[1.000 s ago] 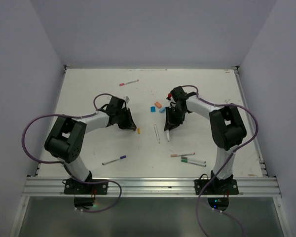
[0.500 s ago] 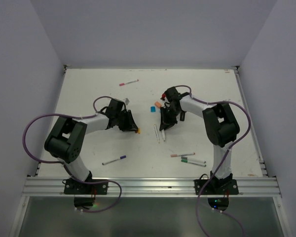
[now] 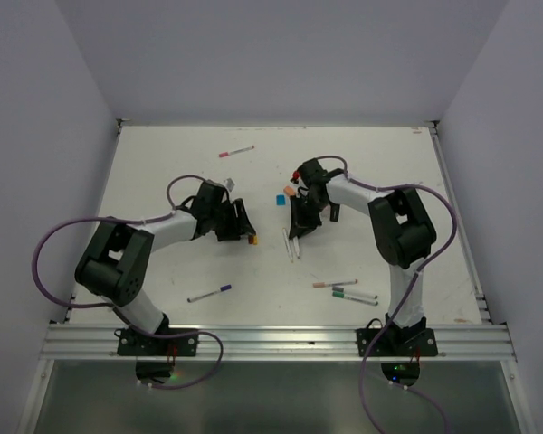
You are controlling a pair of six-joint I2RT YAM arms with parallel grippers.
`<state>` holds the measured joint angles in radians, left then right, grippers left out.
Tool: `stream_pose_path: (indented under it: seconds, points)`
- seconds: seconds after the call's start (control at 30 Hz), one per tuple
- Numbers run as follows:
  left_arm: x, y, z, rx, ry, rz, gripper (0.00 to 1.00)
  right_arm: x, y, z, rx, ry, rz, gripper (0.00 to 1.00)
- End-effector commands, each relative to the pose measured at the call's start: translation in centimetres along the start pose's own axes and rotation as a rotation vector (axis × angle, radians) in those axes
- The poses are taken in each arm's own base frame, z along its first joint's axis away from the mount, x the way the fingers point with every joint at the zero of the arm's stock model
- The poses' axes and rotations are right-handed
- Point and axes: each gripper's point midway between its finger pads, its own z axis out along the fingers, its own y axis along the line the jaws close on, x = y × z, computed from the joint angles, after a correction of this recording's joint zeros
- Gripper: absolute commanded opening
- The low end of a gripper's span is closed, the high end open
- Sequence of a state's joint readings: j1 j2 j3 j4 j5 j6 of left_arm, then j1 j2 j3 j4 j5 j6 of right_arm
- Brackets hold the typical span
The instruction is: Open the pen caps
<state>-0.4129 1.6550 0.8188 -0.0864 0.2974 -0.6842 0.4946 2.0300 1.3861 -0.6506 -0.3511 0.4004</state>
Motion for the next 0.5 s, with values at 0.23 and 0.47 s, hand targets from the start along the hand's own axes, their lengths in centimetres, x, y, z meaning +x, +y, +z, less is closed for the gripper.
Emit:
stream_pose_path:
  seconds: [0.23, 0.47]
  points:
    - [-7.2, 2.1, -2.5, -0.197, -0.175, 0.178, 0.75, -0.6, 1.3, -0.1, -0.010, -0.020, -0.043, 0.28]
    - [-15.5, 0.7, -3.5, -0.195, -0.307, 0.283, 0.80, -0.7, 1.4, -1.1, 0.000, -0.027, -0.061, 0.38]
